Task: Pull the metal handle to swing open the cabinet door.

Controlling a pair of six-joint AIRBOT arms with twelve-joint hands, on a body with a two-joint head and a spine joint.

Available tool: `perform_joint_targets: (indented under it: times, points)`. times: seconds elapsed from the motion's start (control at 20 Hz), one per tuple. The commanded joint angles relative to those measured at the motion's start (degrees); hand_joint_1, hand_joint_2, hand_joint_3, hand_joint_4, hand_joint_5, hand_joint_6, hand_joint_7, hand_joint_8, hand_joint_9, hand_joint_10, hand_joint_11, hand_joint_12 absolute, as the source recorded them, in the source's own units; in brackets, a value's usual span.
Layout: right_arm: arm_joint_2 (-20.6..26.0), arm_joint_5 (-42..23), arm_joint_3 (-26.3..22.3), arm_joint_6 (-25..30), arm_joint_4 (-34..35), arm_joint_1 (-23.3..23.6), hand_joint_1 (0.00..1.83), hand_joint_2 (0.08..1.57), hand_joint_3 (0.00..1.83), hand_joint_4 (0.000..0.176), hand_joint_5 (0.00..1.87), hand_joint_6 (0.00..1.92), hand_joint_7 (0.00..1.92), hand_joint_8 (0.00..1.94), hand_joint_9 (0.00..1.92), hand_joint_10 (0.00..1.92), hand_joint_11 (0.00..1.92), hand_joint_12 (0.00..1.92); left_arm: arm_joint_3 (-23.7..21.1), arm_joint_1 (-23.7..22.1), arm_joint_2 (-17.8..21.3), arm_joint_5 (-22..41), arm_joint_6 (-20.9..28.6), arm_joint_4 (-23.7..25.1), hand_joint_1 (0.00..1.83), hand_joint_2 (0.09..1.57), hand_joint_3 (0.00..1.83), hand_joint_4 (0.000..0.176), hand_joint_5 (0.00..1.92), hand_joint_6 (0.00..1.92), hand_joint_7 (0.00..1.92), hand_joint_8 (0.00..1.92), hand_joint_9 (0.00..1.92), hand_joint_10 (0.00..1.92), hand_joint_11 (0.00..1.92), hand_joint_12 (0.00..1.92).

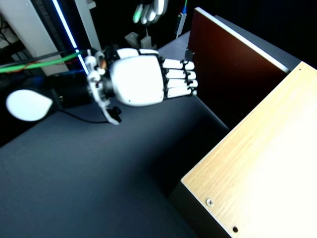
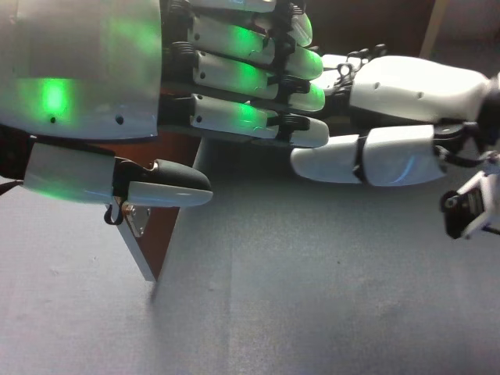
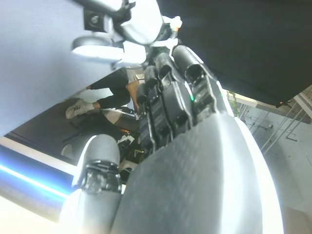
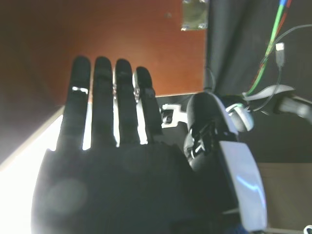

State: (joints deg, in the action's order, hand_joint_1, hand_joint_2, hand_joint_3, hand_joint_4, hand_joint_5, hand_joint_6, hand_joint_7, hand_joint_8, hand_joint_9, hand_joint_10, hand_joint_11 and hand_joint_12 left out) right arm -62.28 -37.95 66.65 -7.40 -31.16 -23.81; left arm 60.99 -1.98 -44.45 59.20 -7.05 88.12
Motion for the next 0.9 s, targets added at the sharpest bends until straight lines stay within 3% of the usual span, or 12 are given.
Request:
perform_joint_targets:
  times: [0.0, 0.2, 0.5, 0.85]
  points:
    - [1.2, -6.9, -0.5, 0.4, 2.2, 0.7, 0.0, 1.57, 0.04, 0.0, 0.29, 0.0, 0.32, 0.0, 0.3, 0.0, 0.0, 0.76, 0.0, -0.6, 0.5, 1.2, -0.3, -5.5, 0.0, 1.57, 0.08, 0.0, 0.35, 0.01, 0.41, 0.01, 0.38, 0.01, 0.0, 0.86]
    - [3.4, -12.2, -0.8, 0.4, 2.3, 1.4, 0.0, 1.57, 0.04, 0.0, 0.3, 0.01, 0.33, 0.01, 0.3, 0.01, 0.0, 0.75, 0.0, -0.6, 0.5, 1.2, -0.3, -5.5, 0.0, 1.57, 0.09, 0.0, 0.35, 0.0, 0.4, 0.0, 0.37, 0.0, 0.0, 0.87]
    - [6.2, -12.5, -4.1, 0.4, -0.3, 3.1, 0.0, 1.57, 0.02, 0.0, 0.29, 0.0, 0.32, 0.0, 0.3, 0.0, 0.0, 0.77, 0.0, -0.6, 0.5, 1.2, -0.3, -5.5, 0.0, 1.57, 0.09, 0.0, 0.37, 0.01, 0.41, 0.01, 0.39, 0.01, 0.01, 0.88]
    - [6.2, -10.0, -4.3, 0.4, -1.7, 3.1, 0.0, 1.57, 0.02, 0.0, 0.28, 0.01, 0.32, 0.01, 0.29, 0.01, 0.0, 0.77, 0.0, -0.6, 0.5, 1.2, -0.3, -5.5, 0.0, 1.57, 0.12, 0.0, 0.37, 0.0, 0.42, 0.0, 0.4, 0.01, 0.02, 0.91]
